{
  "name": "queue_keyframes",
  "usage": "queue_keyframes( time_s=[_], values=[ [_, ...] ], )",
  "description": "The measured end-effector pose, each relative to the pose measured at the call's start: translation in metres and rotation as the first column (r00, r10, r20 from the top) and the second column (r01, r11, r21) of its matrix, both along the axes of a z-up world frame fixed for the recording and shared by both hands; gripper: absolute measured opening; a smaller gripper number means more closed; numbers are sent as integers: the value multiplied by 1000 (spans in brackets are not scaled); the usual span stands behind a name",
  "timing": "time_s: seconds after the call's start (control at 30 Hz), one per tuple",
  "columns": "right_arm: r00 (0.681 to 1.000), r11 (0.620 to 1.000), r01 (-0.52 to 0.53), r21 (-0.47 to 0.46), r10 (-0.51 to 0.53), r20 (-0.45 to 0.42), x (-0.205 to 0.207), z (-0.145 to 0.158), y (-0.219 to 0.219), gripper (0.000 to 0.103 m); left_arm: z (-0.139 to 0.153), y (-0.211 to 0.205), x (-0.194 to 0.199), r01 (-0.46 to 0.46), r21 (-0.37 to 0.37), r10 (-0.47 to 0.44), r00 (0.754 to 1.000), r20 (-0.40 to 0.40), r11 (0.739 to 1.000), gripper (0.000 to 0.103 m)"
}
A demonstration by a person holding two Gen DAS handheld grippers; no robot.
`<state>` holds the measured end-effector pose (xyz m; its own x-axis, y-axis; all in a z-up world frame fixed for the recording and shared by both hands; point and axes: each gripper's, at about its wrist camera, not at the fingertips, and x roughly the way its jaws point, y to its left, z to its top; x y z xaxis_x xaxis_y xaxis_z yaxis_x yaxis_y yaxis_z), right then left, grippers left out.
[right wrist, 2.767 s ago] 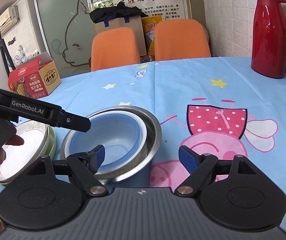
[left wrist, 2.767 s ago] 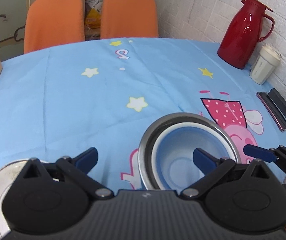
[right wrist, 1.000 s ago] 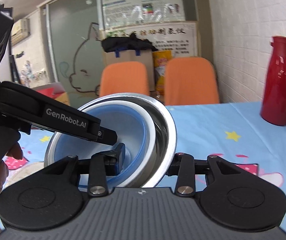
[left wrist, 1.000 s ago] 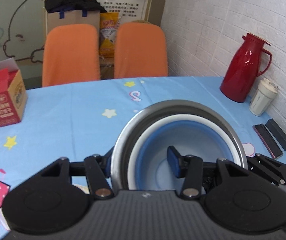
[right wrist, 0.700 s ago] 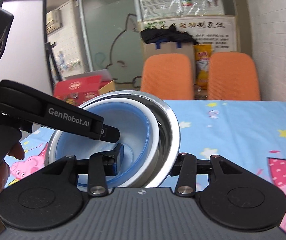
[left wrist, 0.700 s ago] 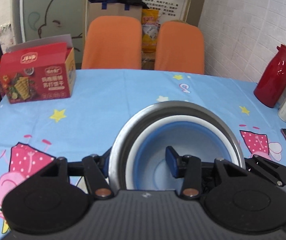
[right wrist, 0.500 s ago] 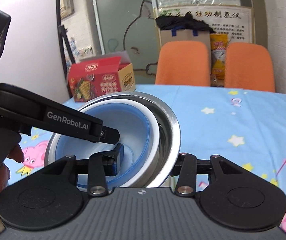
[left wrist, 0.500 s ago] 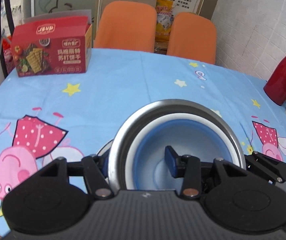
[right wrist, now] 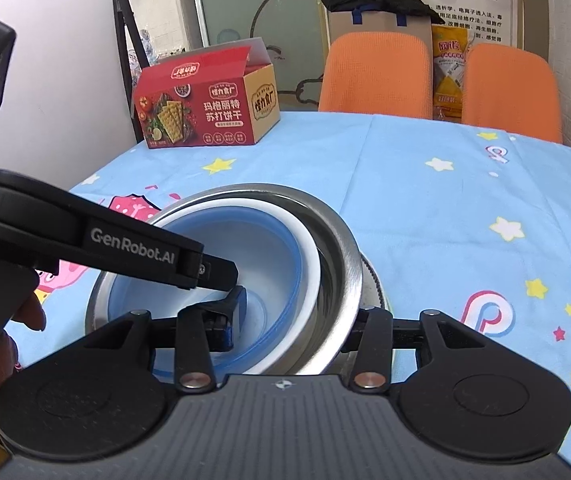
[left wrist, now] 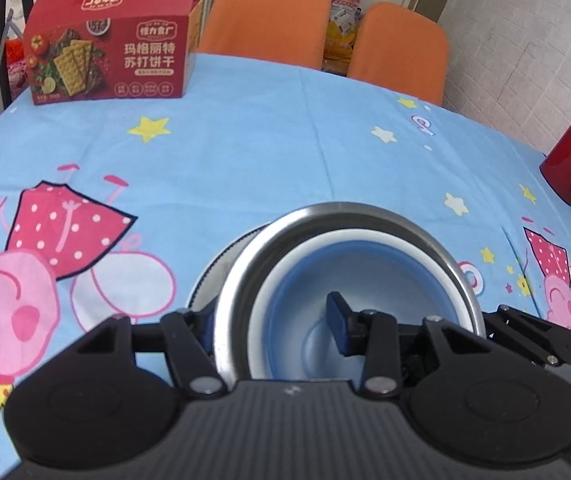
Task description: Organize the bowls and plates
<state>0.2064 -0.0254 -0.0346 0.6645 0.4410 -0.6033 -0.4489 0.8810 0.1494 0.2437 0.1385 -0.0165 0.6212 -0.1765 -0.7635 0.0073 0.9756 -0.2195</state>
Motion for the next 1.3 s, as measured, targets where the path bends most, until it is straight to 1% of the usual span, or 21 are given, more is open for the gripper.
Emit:
queue_keyframes(
  time_s=[0.1, 0.17, 0.2, 0.23, 0.3, 0.33, 0.4, 0.43, 0.5, 0.57, 0.67, 0.8, 0.9, 0.97, 1.1, 1.3],
  values=[
    [1000, 1000, 0, 12, 0, -9, 3, -1, -1, 75, -1, -3, 0, 4, 13, -4, 1000, 7, 1000, 40],
    [1000, 1000, -2, 16, 2, -7, 2, -2, -3, 77, -1, -4, 0, 6, 24, -6, 1000, 17, 1000, 44],
    [1000, 1000, -6, 20, 6, -8, 2, -2, -3, 82, 0, -5, -1, 7, 21, -8, 1000, 25, 1000, 53],
    [1000, 1000, -13, 29, 13, -11, 2, -2, -3, 85, 0, -5, -1, 8, 15, -9, 999, 37, 1000, 64],
    [999, 999, -26, 47, 27, -20, 3, -3, -2, 94, 2, -8, -2, -1, 28, -1, 998, 68, 1000, 68],
    [999, 998, -29, 55, 31, -23, 2, -2, -2, 96, 3, -9, -3, -3, 39, -1, 996, 86, 999, 73],
    [999, 997, -34, 67, 36, -27, 3, -1, -3, 101, 9, -11, -6, -22, 69, 13, 991, 132, 997, 76],
    [999, 997, -34, 75, 36, -32, 2, -1, -4, 103, 13, -11, -10, -31, 83, 17, 987, 162, 996, 76],
    [999, 996, -11, 88, 14, -34, 1, 2, -8, 103, 24, -10, -18, -53, 91, 31, 972, 231, 994, 76],
    [1000, 994, 15, 107, -15, -7, -3, 8, -15, 103, 35, -10, -26, -69, 86, 42, 958, 283, 994, 76],
    [998, 991, 53, 122, -58, 37, -9, 19, -25, 103, 48, -10, -37, -87, 65, 62, 947, 316, 994, 76],
    [989, 983, 105, 152, -119, 88, -18, 30, -44, 103, 52, -18, -57, -105, 60, 81, 944, 318, 993, 76],
    [978, 978, 157, 137, -174, 119, -29, 30, -61, 103, 45, -29, -74, -116, 71, 90, 950, 298, 991, 76],
    [971, 972, 191, 135, -207, 118, -38, 27, -75, 103, 38, -37, -89, -114, 73, 89, 955, 284, 991, 76],
    [958, 958, 241, 153, -260, 120, -62, 23, -100, 103, 28, -56, -120, -120, 109, 83, 953, 291, 987, 76],
    [944, 953, 281, 114, -296, 145, -104, 12, -112, 103, 8, -83, -169, -109, 169, 52, 949, 310, 980, 76]
  ],
)
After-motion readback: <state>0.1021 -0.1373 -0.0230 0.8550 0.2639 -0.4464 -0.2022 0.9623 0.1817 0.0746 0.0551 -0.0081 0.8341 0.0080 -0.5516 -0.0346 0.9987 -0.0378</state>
